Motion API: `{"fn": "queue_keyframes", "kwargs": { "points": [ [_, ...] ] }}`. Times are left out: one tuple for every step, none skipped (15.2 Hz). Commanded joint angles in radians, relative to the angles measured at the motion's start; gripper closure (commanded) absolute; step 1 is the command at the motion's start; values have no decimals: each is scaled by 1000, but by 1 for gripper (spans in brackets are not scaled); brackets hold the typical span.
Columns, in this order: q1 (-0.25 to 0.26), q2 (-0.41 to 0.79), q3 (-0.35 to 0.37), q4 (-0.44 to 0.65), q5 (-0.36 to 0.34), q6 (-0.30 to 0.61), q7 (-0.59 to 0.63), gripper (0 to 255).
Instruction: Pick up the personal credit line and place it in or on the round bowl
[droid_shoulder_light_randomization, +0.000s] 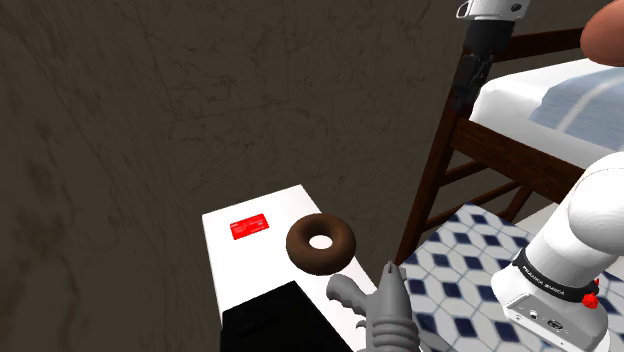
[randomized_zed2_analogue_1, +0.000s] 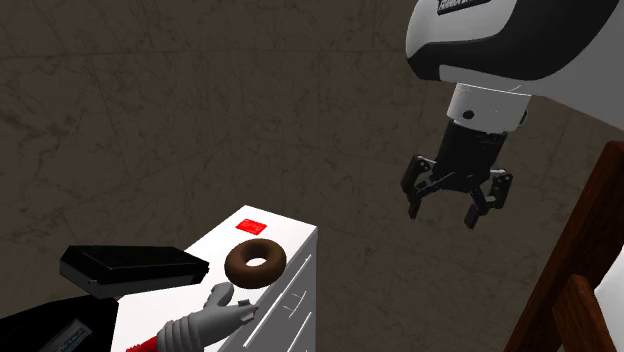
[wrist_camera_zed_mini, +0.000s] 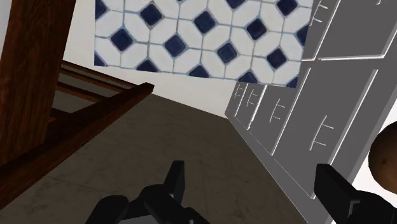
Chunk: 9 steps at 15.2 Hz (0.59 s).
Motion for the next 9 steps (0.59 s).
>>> {"fn": "queue_keyframes", "kwargs": {
  "points": [
    [0,0,0,0,0,0,0,0],
    [13,14,2,-15,9,40,-17,0],
    [25,29,4,-29,18,80,-34,0],
    [38,46,6,-42,28,120,-51,0],
    [52,64,9,-53,38,160,-69,0],
    [65,83,11,-63,48,200,-87,0],
    [79,103,14,-71,58,239,-105,0],
    [93,125,17,-78,69,279,-124,0],
    [107,147,19,-84,80,317,-143,0]
  ]
}}
